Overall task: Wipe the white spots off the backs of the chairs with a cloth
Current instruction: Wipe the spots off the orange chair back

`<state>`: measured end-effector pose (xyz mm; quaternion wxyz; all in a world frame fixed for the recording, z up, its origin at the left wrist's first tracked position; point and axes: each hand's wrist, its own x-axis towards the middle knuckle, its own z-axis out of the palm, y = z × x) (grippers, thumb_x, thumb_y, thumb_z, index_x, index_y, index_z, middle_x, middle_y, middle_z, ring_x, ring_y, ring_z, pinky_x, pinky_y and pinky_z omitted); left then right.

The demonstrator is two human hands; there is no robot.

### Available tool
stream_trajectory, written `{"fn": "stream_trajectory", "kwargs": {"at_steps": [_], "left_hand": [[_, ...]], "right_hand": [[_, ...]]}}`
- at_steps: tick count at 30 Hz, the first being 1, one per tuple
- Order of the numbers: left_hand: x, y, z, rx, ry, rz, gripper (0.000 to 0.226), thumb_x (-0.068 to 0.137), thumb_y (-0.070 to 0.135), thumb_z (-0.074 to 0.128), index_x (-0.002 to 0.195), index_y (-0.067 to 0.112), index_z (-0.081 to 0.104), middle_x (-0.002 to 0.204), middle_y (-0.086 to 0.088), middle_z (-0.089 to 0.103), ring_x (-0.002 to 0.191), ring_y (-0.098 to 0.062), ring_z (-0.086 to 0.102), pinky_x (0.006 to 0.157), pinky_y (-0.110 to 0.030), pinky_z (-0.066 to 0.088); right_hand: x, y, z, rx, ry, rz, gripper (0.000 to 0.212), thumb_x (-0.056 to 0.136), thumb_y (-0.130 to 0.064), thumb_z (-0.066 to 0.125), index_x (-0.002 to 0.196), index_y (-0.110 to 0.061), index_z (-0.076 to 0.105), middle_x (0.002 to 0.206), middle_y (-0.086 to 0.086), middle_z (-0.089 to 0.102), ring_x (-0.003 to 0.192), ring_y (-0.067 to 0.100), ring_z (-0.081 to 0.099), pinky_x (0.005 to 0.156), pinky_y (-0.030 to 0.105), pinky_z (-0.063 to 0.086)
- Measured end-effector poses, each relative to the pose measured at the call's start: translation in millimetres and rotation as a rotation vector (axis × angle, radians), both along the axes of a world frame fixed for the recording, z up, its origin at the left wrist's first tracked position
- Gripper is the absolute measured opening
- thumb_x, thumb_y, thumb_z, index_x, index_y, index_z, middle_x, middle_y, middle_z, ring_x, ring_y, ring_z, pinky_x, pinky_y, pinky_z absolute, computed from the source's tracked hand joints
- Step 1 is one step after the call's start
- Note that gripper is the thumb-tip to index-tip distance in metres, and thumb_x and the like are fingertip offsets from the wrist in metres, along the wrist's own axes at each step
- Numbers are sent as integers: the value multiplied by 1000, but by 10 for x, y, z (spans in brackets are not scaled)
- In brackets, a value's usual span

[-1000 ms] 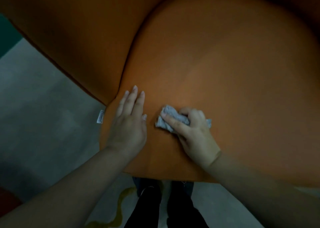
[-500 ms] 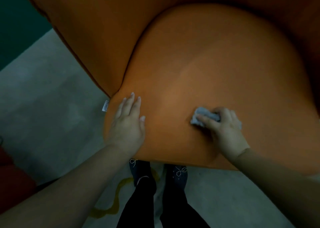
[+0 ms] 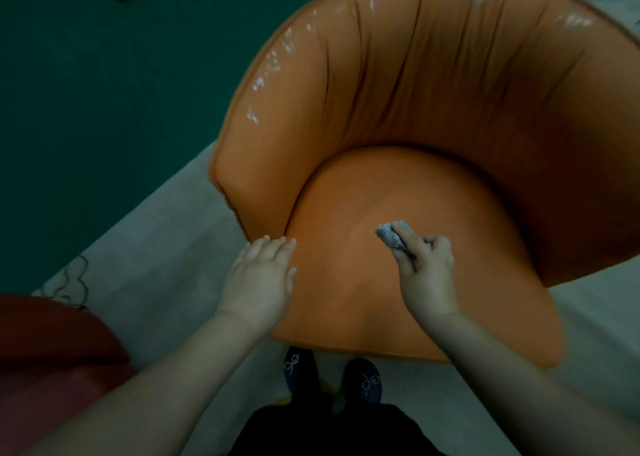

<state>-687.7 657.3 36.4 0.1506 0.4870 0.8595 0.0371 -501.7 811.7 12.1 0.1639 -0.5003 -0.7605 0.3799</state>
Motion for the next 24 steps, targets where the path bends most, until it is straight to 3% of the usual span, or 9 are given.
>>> {"fn": "stream_trajectory", "kwargs": {"at_steps": [4, 8, 13, 16, 18, 24], "left_hand": [[-56, -26, 503, 23, 31, -27, 48, 100, 31, 38, 147, 20, 35, 148, 1, 41, 139, -20, 28, 115, -33, 17], [-181, -87, 812, 46, 40, -24, 45, 99, 26, 44, 143, 15, 43, 141, -3, 48, 133, -23, 35, 107, -34, 28], [-585, -158, 1043, 121, -7, -59, 31, 91, 9, 59, 122, 4, 61, 112, -15, 60, 105, -33, 52, 87, -42, 47], [-961, -173, 1161, 164, -32, -46, 15, 88, 8, 61, 102, 5, 66, 97, -15, 59, 88, -33, 58, 68, -31, 42], [-1275, -163, 1241, 189, -43, -52, 9, 88, 12, 62, 92, 5, 66, 91, -16, 59, 82, -34, 59, 64, -29, 38], [-2227, -192, 1456, 239, 44, -135, 29, 95, 26, 56, 81, 1, 62, 84, -21, 61, 75, -40, 58, 59, -41, 41]], "right_hand": [[-75, 4, 498, -15, 48, 48, 38, 94, -14, 57, 128, -31, 60, 108, 3, 35, 106, 23, 40, 93, 28, 36], [-264, 22, 876, -97, 116, 3, 37, 95, -14, 56, 129, -30, 59, 105, 0, 36, 107, 24, 44, 97, 31, 40], [-590, -72, 1116, -150, 142, -67, 38, 95, -14, 57, 132, -26, 57, 108, 1, 37, 105, 21, 48, 94, 23, 37], [-857, -204, 1164, -168, 163, -113, 38, 95, -13, 57, 131, -25, 57, 109, 1, 38, 103, 18, 48, 89, 18, 36], [-1097, -306, 1178, -161, 169, -153, 38, 94, -11, 58, 131, -23, 58, 109, 2, 38, 101, 17, 49, 88, 17, 36], [-1987, -627, 1250, -165, 216, -324, 37, 94, -10, 58, 128, -23, 59, 110, 4, 38, 103, 20, 50, 88, 18, 37]]}}
